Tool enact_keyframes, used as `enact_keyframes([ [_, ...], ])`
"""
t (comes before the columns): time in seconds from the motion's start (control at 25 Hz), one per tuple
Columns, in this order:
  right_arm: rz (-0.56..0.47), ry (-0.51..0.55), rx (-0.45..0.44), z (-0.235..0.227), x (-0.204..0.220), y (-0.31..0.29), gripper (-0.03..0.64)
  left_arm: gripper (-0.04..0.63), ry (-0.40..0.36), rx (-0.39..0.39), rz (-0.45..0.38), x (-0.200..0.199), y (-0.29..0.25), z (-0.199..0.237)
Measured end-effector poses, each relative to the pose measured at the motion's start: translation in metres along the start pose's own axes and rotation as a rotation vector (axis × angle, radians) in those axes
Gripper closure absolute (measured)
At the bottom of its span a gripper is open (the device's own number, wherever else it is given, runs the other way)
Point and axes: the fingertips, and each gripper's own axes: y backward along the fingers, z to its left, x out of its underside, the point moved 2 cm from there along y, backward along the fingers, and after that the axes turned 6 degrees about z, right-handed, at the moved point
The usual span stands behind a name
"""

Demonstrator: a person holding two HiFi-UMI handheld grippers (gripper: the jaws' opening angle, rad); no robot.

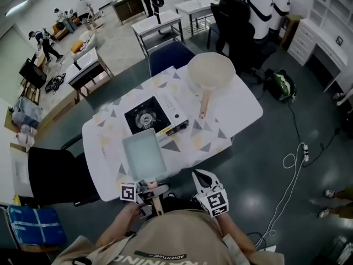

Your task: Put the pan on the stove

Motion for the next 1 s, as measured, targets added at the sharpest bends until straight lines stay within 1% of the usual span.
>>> enact_keyframes([
  [0.2, 0.002, 0.009, -0.025, -0.011, -0.005, -0.022, 0.618, 0.483, -0.018, -0.021, 0.019, -0.014, 0.001, 0.010],
  [0.4, 0.036, -0.004, -0.018, -0.018, -0.008, -0.041, 0.618, 0.483, -0.004, -0.018, 0.024, -0.036, 0.003, 0.018],
  [0.56, 0.037, 0.003, -0.004, -0.026, -0.025, -0.058, 0.618, 0.483, -0.001, 0.011, 0.000, -0.070, 0.007, 0.020],
  [0.68, 0.030, 0.019, 0.011, -0.034, -0.041, -0.075, 0.618, 0.483, -0.007, 0.025, -0.001, -0.095, 0.008, 0.023],
  [0.84, 0.009, 0.043, 0.025, -0.040, -0.062, -0.099, 0.618, 0.483, -0.010, 0.035, 0.000, -0.120, 0.012, 0.030],
  [1.0, 0.014, 0.060, 0.039, -0.044, -0.073, -0.116, 0.618, 0.483, 0.011, 0.068, -0.012, -0.141, 0.015, 0.037],
])
